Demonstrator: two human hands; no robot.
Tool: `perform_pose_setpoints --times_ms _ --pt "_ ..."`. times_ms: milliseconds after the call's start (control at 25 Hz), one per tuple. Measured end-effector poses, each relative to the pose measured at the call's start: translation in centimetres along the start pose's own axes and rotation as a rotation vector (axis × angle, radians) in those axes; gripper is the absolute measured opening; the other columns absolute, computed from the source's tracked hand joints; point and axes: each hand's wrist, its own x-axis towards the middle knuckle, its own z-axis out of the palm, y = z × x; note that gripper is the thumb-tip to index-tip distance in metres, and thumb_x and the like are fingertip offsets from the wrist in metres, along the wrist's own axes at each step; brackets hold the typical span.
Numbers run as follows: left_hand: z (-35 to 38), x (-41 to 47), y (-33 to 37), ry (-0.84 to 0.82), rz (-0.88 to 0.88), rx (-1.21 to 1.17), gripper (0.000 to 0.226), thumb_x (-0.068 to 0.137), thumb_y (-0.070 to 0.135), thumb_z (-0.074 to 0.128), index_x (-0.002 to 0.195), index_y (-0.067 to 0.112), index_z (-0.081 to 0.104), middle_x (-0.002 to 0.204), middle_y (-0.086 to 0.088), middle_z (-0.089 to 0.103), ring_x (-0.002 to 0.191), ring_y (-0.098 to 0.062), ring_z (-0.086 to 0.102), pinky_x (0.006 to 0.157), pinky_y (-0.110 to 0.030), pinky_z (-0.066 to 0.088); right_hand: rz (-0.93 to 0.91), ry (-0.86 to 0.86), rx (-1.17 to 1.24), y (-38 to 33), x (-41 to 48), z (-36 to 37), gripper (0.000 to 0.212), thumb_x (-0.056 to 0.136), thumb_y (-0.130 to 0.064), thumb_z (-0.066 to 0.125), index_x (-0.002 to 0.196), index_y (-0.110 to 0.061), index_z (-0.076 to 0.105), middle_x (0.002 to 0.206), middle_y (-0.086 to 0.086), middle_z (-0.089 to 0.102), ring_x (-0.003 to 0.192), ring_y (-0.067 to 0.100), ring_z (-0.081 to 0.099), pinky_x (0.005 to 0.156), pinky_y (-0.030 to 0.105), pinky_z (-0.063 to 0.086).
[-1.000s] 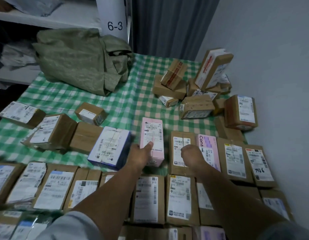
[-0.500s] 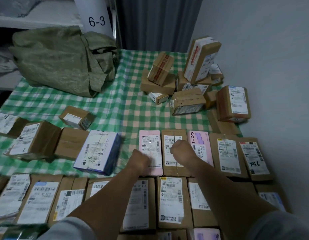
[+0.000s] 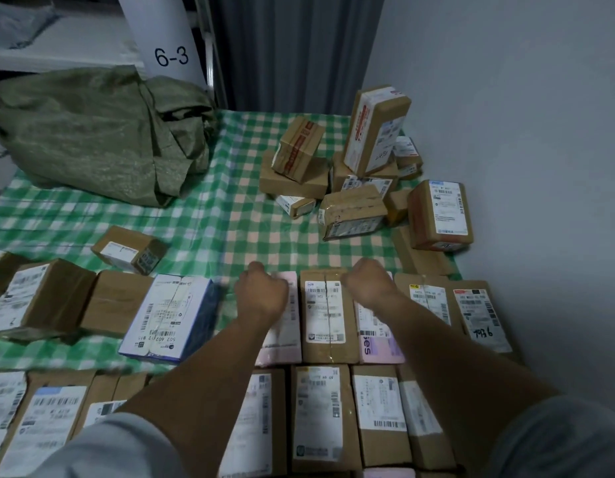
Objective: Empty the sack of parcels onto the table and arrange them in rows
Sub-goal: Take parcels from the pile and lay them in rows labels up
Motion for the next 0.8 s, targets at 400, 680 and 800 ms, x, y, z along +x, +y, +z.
perform_pose_setpoints --times_ms 400,680,800 --pt "8.4 1.3 8.9 -0.198 0.164 -0.152 0.044 0.093 0.005 0.057 0.137 0.009 0.053 0.139 -0.010 0.057 0.120 -0.029 0.059 0.094 -0.032 0.049 0.256 0.480 -0.143 3.4 6.7 -12.0 0.090 0.086 -0.059 0.066 0.149 -0.008 0.027 0.144 0.024 0.035 0.132 0.041 0.037 0.107 0.052 0.037" --pt "12.2 2.9 9.1 -0.255 0.121 -0.135 0.042 0.094 0.010 0.057 0.136 0.014 0.052 0.134 -0.008 0.059 0.117 -0.028 0.060 0.102 -0.046 0.050 0.249 0.506 -0.144 6.1 10.5 -13.8 0.104 0.073 -0.055 0.081 0.148 -0.005 0.028 0.142 0.024 0.038 0.132 0.042 0.037 0.111 0.052 0.036" --pt "12.6 3.0 8.7 -0.248 0.110 -0.144 0.041 0.094 0.006 0.055 0.134 0.012 0.054 0.133 -0.009 0.060 0.115 -0.029 0.061 0.099 -0.047 0.052 0.267 0.503 -0.145 6.6 11.3 -13.8 0.105 0.072 -0.058 0.081 0.147 -0.007 0.028 0.143 0.024 0.038 0.132 0.042 0.038 0.110 0.056 0.037"
